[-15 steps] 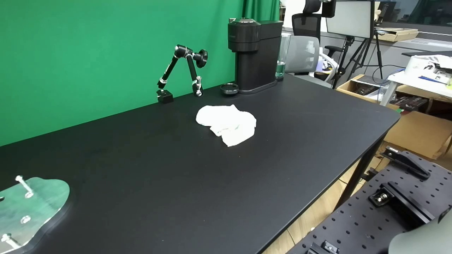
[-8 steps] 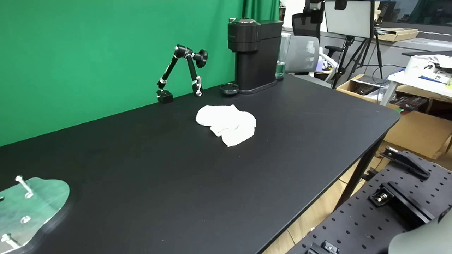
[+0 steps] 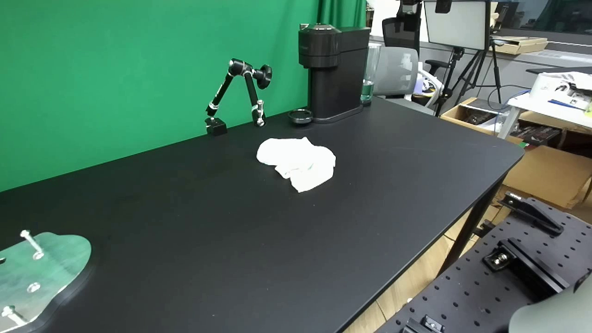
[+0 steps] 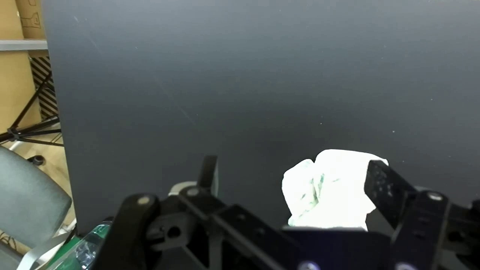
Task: Pick the cloth on the table and put it on the stand
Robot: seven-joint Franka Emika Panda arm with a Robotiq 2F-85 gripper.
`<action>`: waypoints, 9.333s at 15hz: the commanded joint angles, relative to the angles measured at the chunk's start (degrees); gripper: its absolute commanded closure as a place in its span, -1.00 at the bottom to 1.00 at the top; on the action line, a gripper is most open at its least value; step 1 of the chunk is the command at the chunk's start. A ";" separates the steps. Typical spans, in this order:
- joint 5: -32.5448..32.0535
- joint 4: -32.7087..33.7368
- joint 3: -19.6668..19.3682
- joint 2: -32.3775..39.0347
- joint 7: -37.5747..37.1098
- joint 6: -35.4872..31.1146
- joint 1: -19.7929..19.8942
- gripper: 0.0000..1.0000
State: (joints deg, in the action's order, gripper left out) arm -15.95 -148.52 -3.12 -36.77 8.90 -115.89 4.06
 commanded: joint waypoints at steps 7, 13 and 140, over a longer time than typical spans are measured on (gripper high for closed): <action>18.43 11.34 -8.99 30.76 7.51 -22.05 -1.43 -1.00; 31.43 24.72 -3.26 47.19 18.76 -18.52 -0.52 -1.00; 12.80 39.44 9.42 56.62 4.66 -19.50 -9.99 0.99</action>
State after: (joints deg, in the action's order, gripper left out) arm -3.39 -112.87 6.36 16.02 14.77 -138.72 -6.59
